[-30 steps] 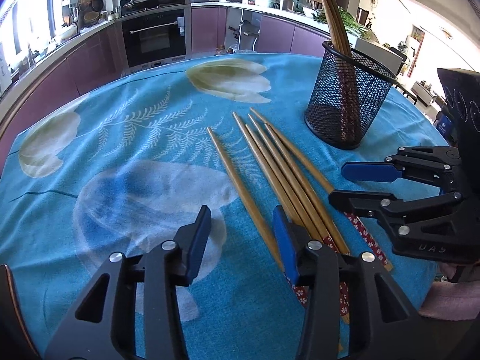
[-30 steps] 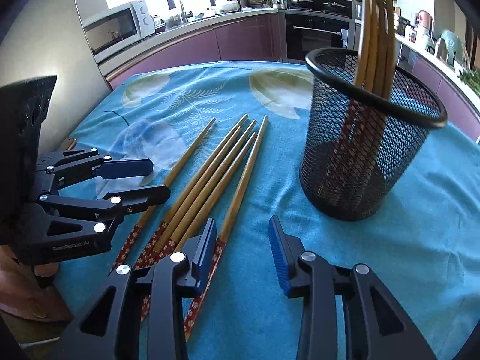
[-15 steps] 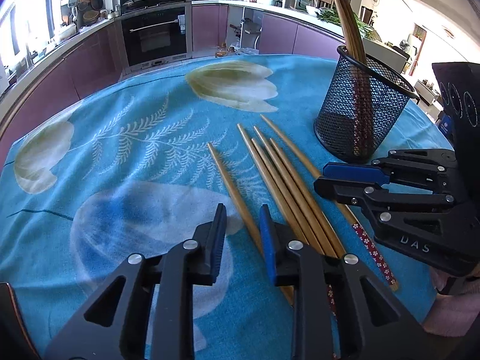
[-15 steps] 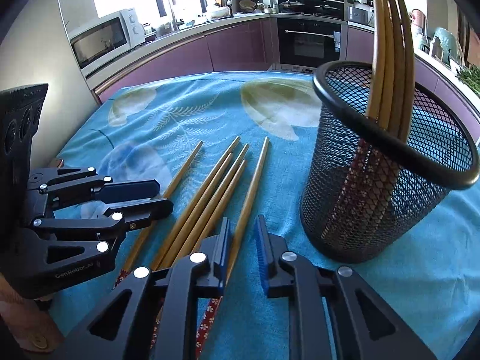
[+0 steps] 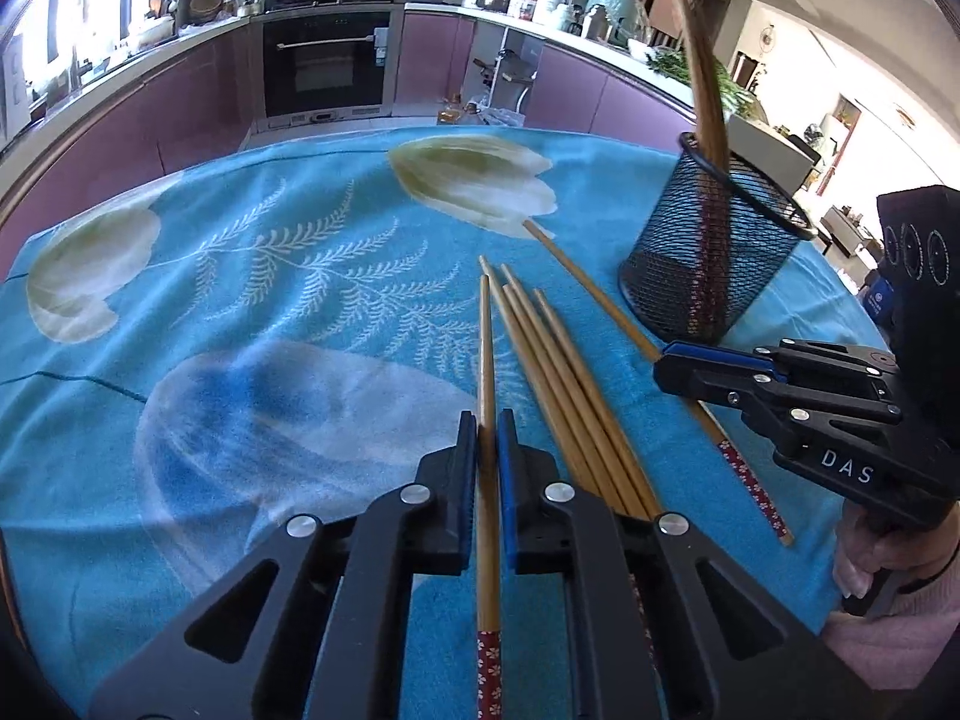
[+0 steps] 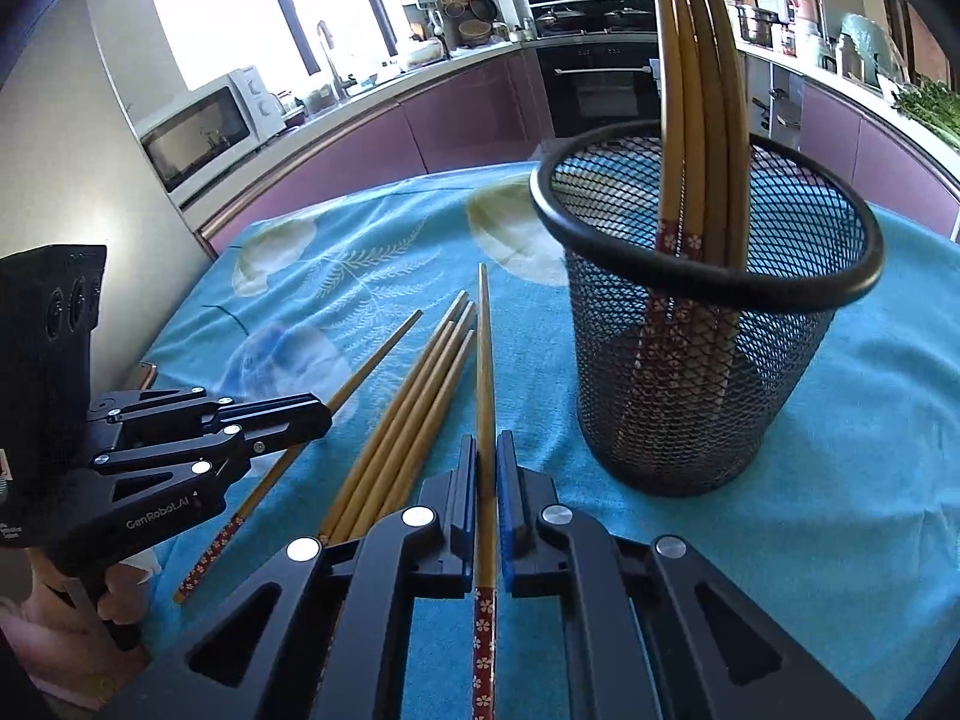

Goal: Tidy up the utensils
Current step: 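Close the left gripper on a chopstick while the right gripper grasps another, then lift both held chopsticks upright and carry them over the black mesh cup, then lower the chopsticks into the mesh cup and open both grippers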

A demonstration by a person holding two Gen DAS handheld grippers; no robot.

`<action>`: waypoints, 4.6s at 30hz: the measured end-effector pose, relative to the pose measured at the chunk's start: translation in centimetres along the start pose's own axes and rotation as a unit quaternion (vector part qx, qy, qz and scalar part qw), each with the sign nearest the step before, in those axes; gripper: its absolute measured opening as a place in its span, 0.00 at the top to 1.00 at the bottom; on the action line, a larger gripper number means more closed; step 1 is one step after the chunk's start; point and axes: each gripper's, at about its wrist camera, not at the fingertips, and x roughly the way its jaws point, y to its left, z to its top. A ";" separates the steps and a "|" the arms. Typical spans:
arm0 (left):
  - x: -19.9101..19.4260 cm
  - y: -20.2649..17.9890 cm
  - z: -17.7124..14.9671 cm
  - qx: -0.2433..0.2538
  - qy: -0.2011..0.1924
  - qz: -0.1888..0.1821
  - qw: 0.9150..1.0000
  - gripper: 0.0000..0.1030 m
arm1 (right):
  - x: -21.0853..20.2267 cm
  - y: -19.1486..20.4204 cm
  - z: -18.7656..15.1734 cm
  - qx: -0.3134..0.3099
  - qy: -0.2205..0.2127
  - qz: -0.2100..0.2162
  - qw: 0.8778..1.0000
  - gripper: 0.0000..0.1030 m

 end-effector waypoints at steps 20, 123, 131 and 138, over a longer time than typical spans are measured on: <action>0.9 -1.2 -0.9 0.048 0.030 -0.028 0.998 0.89 | 1.5 0.9 -0.4 -0.043 0.040 0.001 0.998 0.92; -4.5 -10.9 14.3 0.140 -0.057 -0.117 0.982 0.92 | -7.9 -6.6 8.3 0.001 -0.121 -0.025 0.992 0.94; -3.7 -10.2 14.0 0.124 -0.070 -0.102 0.985 0.73 | -8.1 -6.7 7.8 0.013 -0.126 -0.025 0.992 0.92; -6.3 -8.1 11.7 0.104 -0.120 -0.082 0.984 0.67 | -9.5 -5.8 6.8 0.003 -0.148 -0.012 0.989 0.83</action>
